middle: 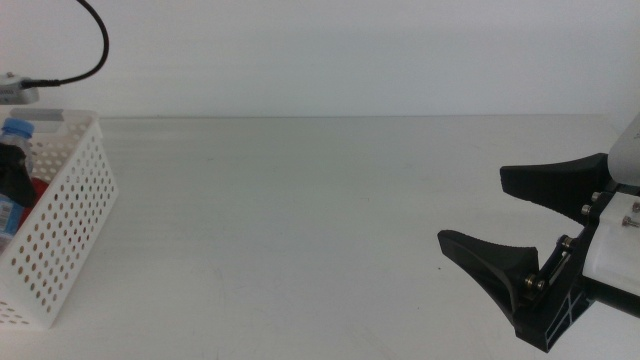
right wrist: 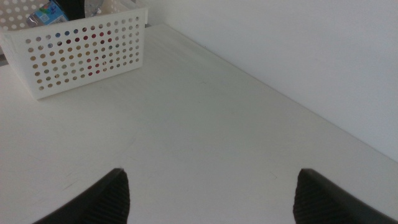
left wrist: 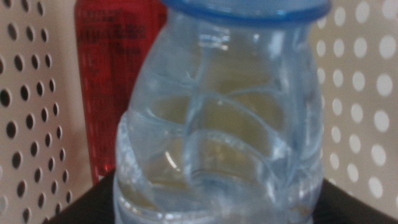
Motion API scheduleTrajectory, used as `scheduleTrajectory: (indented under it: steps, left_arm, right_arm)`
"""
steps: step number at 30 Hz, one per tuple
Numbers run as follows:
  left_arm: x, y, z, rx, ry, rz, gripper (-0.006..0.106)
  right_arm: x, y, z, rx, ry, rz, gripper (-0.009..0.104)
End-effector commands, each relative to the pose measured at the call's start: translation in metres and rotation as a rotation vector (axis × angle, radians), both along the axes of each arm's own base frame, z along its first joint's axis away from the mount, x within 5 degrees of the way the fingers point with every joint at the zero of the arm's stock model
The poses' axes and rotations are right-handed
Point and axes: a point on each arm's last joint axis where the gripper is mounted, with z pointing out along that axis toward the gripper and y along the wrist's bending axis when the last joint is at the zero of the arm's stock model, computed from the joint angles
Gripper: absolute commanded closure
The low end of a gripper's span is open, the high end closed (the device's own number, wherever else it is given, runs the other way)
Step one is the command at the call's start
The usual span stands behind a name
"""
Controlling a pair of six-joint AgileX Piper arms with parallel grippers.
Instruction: Use arms to grab the bottles and put them into the dustbin to the left of the table.
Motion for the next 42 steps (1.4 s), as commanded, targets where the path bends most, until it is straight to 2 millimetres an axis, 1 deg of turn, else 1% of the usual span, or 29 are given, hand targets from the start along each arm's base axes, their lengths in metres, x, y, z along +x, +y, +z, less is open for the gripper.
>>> scheduleTrajectory:
  steps: [1, 2, 3, 10, 11, 14, 16, 19, 23, 28, 32, 36, 42]
  left_arm:
    - [-0.001, -0.005, 0.034, 0.021, -0.123, -0.050, 0.019]
    - [-0.001, -0.006, 0.034, 0.020, -0.125, -0.063, 0.011]
    - [-0.001, -0.006, 0.034, 0.012, -0.127, -0.067, 0.010]
    - [-0.002, -0.014, 0.038, -0.021, -0.122, -0.064, 0.010]
    - [-0.004, -0.014, 0.040, -0.014, -0.116, -0.069, 0.010]
    - [-0.008, -0.025, 0.052, 0.014, -0.129, -0.089, 0.010]
    - [-0.010, -0.035, 0.063, 0.037, -0.161, -0.089, 0.010]
    - [-0.013, -0.059, 0.082, 0.050, -0.228, -0.116, 0.010]
    - [-0.018, -0.092, 0.110, 0.050, -0.359, -0.087, 0.010]
    - [-0.031, -0.131, 0.140, 0.015, -0.491, -0.119, 0.010]
    - [-0.045, -0.165, 0.164, -0.008, -0.616, -0.190, 0.010]
    - [-0.056, -0.187, 0.175, -0.057, -0.670, -0.206, 0.010]
    - [-0.065, -0.208, 0.182, -0.109, -0.693, -0.209, 0.010]
  right_arm:
    - [0.000, 0.001, 0.017, 0.055, -0.093, 0.012, 0.019]
    - [0.000, 0.001, 0.017, 0.055, -0.093, 0.012, 0.019]
    - [0.000, 0.001, 0.017, 0.055, -0.093, 0.012, 0.019]
    - [0.000, 0.001, 0.017, 0.055, -0.093, 0.012, 0.019]
    - [0.000, 0.001, 0.017, 0.055, -0.093, 0.012, 0.019]
    - [0.000, 0.001, 0.017, 0.055, -0.093, 0.012, 0.019]
    - [0.000, 0.001, 0.017, 0.055, -0.093, 0.012, 0.019]
    - [0.000, 0.001, 0.017, 0.055, -0.093, 0.012, 0.019]
    - [0.000, 0.001, 0.017, 0.055, -0.093, 0.012, 0.019]
    - [0.000, 0.001, 0.017, 0.055, -0.093, 0.012, 0.019]
    - [0.000, 0.001, 0.017, 0.055, -0.093, 0.012, 0.019]
    - [0.000, 0.001, 0.017, 0.055, -0.093, 0.012, 0.019]
    - [0.000, 0.001, 0.017, 0.055, -0.093, 0.012, 0.019]
